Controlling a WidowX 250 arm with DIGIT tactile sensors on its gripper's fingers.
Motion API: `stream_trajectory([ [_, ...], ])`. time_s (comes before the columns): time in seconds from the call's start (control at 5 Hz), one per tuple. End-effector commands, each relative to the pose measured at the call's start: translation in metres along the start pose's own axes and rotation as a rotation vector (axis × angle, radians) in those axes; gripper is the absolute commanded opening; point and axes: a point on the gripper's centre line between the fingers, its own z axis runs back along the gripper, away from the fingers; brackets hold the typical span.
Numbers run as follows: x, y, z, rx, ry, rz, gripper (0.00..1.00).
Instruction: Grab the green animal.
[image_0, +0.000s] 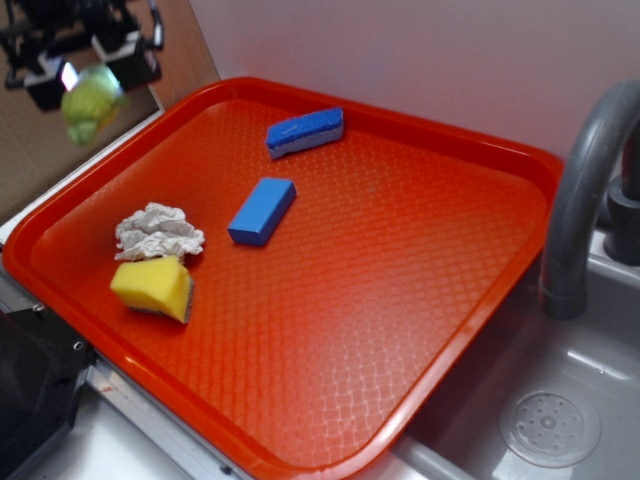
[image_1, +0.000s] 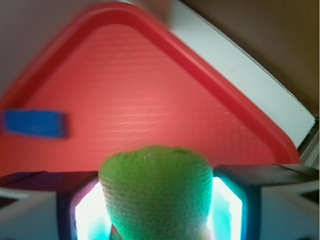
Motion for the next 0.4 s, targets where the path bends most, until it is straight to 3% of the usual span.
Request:
stream_trajectory([
  [0.0,-0.0324,-0.0280,0.0764,-0.169,-0.010,-0.152,0.00],
  [0.2,-0.0273,-0.0339,0.0808,-0.202,0.043,-0.191,0.00],
])
